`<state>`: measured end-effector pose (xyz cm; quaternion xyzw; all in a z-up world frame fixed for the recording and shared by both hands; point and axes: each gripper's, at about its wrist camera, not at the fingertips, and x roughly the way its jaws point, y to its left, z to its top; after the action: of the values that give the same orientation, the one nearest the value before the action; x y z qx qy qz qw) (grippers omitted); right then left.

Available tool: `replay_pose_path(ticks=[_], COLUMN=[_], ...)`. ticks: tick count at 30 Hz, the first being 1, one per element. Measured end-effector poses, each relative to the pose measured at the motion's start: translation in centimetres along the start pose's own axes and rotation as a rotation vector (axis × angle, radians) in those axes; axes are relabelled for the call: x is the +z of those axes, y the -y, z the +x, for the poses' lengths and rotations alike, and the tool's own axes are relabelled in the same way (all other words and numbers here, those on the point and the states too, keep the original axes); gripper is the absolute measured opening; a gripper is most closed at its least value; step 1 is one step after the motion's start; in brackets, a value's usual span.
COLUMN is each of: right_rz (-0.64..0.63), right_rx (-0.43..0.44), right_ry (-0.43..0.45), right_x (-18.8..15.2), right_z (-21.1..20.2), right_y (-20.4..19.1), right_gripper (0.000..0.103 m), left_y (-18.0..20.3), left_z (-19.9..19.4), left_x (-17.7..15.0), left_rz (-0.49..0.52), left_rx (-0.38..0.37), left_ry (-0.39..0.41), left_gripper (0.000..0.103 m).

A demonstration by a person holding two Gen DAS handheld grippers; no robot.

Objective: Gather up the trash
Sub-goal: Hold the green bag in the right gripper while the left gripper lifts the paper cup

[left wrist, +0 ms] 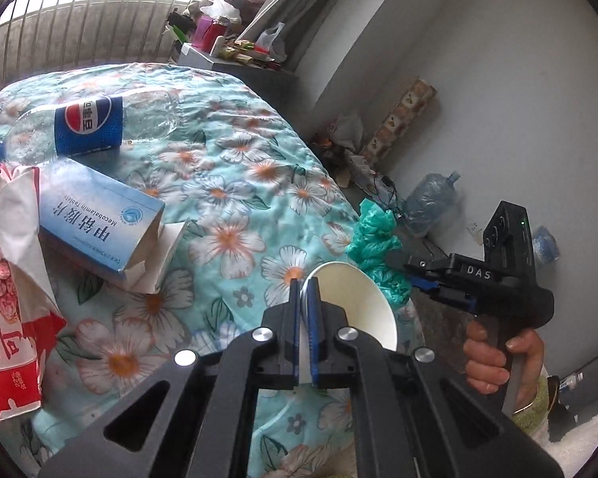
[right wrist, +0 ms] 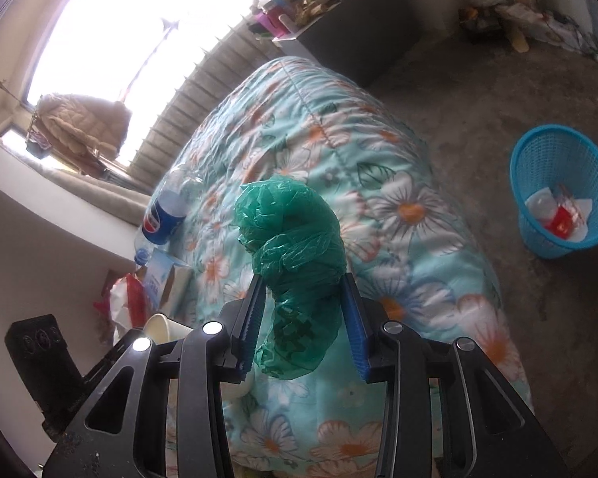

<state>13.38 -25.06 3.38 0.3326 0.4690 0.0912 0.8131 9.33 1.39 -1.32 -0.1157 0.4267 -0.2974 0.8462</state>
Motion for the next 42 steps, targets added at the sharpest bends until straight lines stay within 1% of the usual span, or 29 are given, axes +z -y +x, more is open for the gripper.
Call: replay_pose_path(ticks=[6, 9, 13, 16, 23, 25, 26, 31, 37, 42], right_rz=[-0.003, -0.004, -0.004, -0.003, -0.005, -0.001, 0.003, 0.010, 0.035, 0.047], right_rx=[-0.009, -0.008, -0.008, -0.013, -0.018, -0.010, -0.005, 0.027, 0.071, 0.100], right_ry=[-0.008, -0.008, -0.010, -0.005, 0.005, 0.008, 0.010, 0.015, 0.020, 0.035], right_x=[-0.6, -0.8, -0.7, -0.8, -1.0, -1.0, -1.0, -1.1, -1.1, -1.1], right_z=[0.8, 0.5, 0.6, 0.6, 0.7, 0.7, 0.6, 0.2, -0.3, -1.0], right_y=[0.3, 0.2, 0.2, 0.0, 0.0, 0.2, 0.3, 0.6, 0.9, 0.9], right_gripper=[0.037, 0.039, 0.039, 0.040, 0.038, 0.038, 0.037, 0.035, 0.035, 0.035], left_y=[0.9, 1.1, 1.0, 1.0, 1.0, 1.0, 1.1, 1.2, 1.5, 1.8], left_z=[-0.2, -0.1, 0.3, 0.3, 0.8, 0.7, 0.7, 0.5, -0.5, -1.0], left_x=[-0.2, -0.1, -0.2, -0.3, -0.4, -0.4, -0.4, -0.2, 0.4, 1.0], left_rz=[0.065, 0.095, 0.098, 0.108, 0.121, 0.126, 0.129, 0.135, 0.143, 0.146], left_rx=[0.052, 0.065, 0.063, 0.065, 0.105, 0.114, 0.121, 0.139, 0.153, 0.160], left_ry=[-0.024, -0.067, -0.120, -0.130, -0.154, -0.151, -0.148, -0.128, -0.065, -0.032], left_gripper=[0.004, 0.006, 0.009, 0.009, 0.009, 0.008, 0.006, 0.005, 0.005, 0.005])
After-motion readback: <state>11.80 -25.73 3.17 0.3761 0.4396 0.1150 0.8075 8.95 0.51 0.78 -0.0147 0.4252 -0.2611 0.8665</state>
